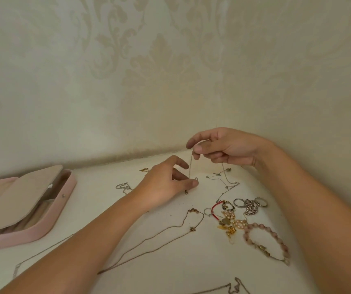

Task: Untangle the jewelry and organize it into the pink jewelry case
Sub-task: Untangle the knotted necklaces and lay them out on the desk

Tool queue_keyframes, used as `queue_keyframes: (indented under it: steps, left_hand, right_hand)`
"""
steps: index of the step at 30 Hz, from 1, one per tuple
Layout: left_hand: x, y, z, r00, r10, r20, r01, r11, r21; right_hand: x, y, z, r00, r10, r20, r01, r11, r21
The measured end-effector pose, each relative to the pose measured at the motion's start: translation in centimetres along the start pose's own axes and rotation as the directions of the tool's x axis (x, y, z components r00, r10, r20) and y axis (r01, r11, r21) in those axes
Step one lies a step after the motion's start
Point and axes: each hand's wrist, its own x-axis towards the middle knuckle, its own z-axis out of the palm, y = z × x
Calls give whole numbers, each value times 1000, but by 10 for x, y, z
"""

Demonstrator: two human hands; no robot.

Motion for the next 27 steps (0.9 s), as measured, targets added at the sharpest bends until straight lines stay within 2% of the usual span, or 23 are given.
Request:
queue_keyframes:
  steps: [3, 6, 8, 11, 16, 19, 21, 27]
  left_hand:
    - [2, -4, 1, 997, 74, 16, -73, 997, -37]
    - [1, -3, -7, 999, 37, 34, -26, 961, -276]
    - [1, 0, -15, 998, -11, 60, 39, 865, -500]
    - [4, 3, -29, 994, -67, 89, 112, 647, -755]
    - [7, -3, -47, 980, -152, 129, 179, 387, -904]
    - [5, -11, -60, 977, -123, 176, 206, 310, -928]
    - [4, -16, -66, 974, -66, 216, 225, 320, -920]
    - [2, -17, -73, 959, -45, 279, 263, 503, -823]
  right_hand:
    - [-1, -9, 4, 998, -55, -21, 54, 998, -43]
    - [-5, -18, 0, 969, -117, -219, 91, 988, -125]
    - [-13, -27, -6, 932, -156, -329, 55, 954, -295]
    - [-31, -40, -15, 918, -177, -355, -48, 838, -543]
    - [-45, -52, -23, 892, -155, -425, -213, 687, -695]
    - [-44, -53, -23, 868, -154, -472, -295, 605, -740]
    - [-43, -54, -22, 837, -189, -513, -317, 596, -738]
    - [-40, -57, -19, 713, -369, -597, -297, 612, -733]
